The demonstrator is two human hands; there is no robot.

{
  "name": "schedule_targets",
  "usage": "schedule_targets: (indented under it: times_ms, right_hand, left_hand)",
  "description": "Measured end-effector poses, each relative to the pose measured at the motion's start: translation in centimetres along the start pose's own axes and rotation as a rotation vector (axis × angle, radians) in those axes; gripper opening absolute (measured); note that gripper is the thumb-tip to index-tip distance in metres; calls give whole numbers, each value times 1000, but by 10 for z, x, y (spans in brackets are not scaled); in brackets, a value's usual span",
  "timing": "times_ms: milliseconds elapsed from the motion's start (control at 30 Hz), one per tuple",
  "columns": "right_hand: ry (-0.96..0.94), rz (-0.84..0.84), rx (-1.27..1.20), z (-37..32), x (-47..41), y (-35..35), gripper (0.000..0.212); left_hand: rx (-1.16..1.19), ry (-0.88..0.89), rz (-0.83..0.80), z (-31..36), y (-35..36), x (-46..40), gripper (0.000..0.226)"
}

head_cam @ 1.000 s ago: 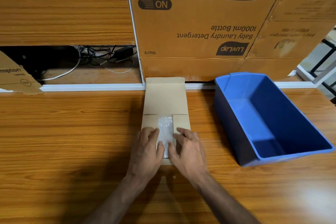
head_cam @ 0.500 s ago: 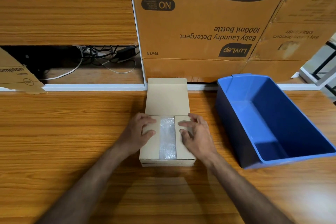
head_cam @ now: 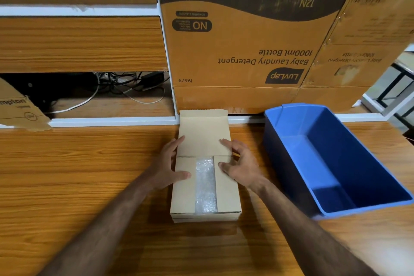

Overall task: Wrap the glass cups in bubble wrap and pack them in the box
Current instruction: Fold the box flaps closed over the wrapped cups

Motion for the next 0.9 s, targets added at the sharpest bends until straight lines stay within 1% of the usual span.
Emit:
schedule_targets:
  times_ms: [167, 300, 400, 500, 600, 700, 733, 800, 900]
  right_hand:
    - [-67, 27, 124, -12, 0, 3, 98]
    - [-92, 18, 159, -15, 1, 1, 104]
    - [-124, 32, 192, -19, 2, -2, 111]
    - [-236, 89, 276, -30, 8, -5, 123]
    - [-365, 194, 446, -43, 16, -8, 128]
    - [-445, 283, 560, -50, 24, -6, 125]
    - [-458, 305, 588, -50, 27, -5, 123]
    - [-450, 334, 628, -51, 33, -4, 120]
    - [-447, 406, 650, -58, 42, -1, 112]
  left_hand:
    - [-72, 51, -5, 9, -1, 0, 128]
    - [-163, 92, 5, 18, -5, -1, 138]
    - [-192, 121, 71, 26, -9, -4, 152]
    - [-215, 210, 182, 37, -12, -7, 159]
    - [-209, 344, 335, 48, -13, -8, 146]
    - [-155, 410, 498, 59, -15, -3, 115]
    - [-209, 455, 538, 64, -16, -1, 102]
    - [-392, 554, 590, 74, -17, 3, 78]
    - [-557, 567, 634, 86, -19, 10, 58]
Point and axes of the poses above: each hand's wrist, its own x-axis away from the middle knuckle, its own y-axis out of the palm, z = x × y, the point moved 1 cm from there along -x, towards the middle knuckle, and after that the axes turned 1 degree about y, right-handed, at the moved point
